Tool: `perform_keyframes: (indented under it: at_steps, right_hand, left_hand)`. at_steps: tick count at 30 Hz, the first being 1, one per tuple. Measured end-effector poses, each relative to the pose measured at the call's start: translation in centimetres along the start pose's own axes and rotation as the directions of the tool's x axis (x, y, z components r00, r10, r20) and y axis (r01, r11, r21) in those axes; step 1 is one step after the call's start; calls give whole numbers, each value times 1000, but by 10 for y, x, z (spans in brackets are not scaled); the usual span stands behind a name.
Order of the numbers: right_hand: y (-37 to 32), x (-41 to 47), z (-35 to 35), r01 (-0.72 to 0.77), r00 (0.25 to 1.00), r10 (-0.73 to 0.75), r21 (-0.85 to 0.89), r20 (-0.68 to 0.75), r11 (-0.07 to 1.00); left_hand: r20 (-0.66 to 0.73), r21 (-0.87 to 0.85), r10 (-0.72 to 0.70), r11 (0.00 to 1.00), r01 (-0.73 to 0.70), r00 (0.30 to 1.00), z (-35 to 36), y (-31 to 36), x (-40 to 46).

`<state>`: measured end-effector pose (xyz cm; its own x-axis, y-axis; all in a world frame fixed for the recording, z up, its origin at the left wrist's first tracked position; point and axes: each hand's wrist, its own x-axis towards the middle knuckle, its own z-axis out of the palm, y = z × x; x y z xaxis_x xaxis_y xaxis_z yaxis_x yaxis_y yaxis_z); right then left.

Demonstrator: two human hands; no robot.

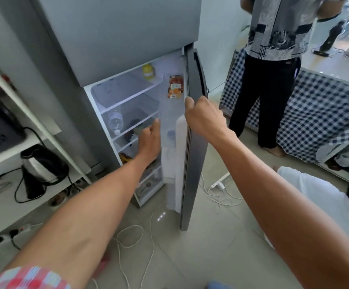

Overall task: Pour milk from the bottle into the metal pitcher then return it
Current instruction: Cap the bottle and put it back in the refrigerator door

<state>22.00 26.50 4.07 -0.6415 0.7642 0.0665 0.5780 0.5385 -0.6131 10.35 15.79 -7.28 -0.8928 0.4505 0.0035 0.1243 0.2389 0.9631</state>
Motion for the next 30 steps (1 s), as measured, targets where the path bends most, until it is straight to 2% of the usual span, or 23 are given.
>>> perform_keyframes:
  at_steps: [3, 6, 10, 15, 19, 21, 23, 26, 28, 30]
  right_hand:
    - [-7, 7, 8, 91, 994, -97, 110, 48, 990]
    - [-4, 21, 17, 221, 964, -235, 118, 123, 968]
    - [5, 49, 36, 456, 871, -452, 28, 192, 890]
    - [8, 82, 66, 660, 740, -651, 5, 171, 751]
    - [3, 98, 85, 742, 662, -730, -9, 166, 671]
    - [-2, 105, 95, 768, 631, -756, -4, 174, 640]
    - [-5, 109, 104, 799, 593, -787, 1, 171, 602]
    - [-11, 115, 114, 823, 559, -803, -22, 208, 567]
    - [-15, 121, 117, 840, 534, -809, -42, 244, 542]
    - [-20, 126, 117, 858, 507, -813, -73, 288, 509]
  left_hand:
    - [-33, 19, -15, 1000, 16, 999, -23, -1, 4]
    - [-68, 10, -7, 1000, 8, 998, -44, -7, 12]
    - [-128, 57, -48, 997, 56, 991, -65, -8, 18]
    - [-307, 89, -84, 989, 116, 948, -82, 0, 30]
    - [-522, 142, 58, 990, 20, 851, -83, 7, 30]
    - [-587, 239, 171, 970, -32, 792, -80, 17, 24]
    - [-583, 407, 318, 911, -70, 748, -76, 21, 20]
    - [-445, 706, 540, 702, -91, 714, -70, 18, 19]
    - [-343, 825, 561, 563, -43, 754, -60, 19, 18]
    - [-275, 889, 493, 457, 23, 826, -52, 19, 18]
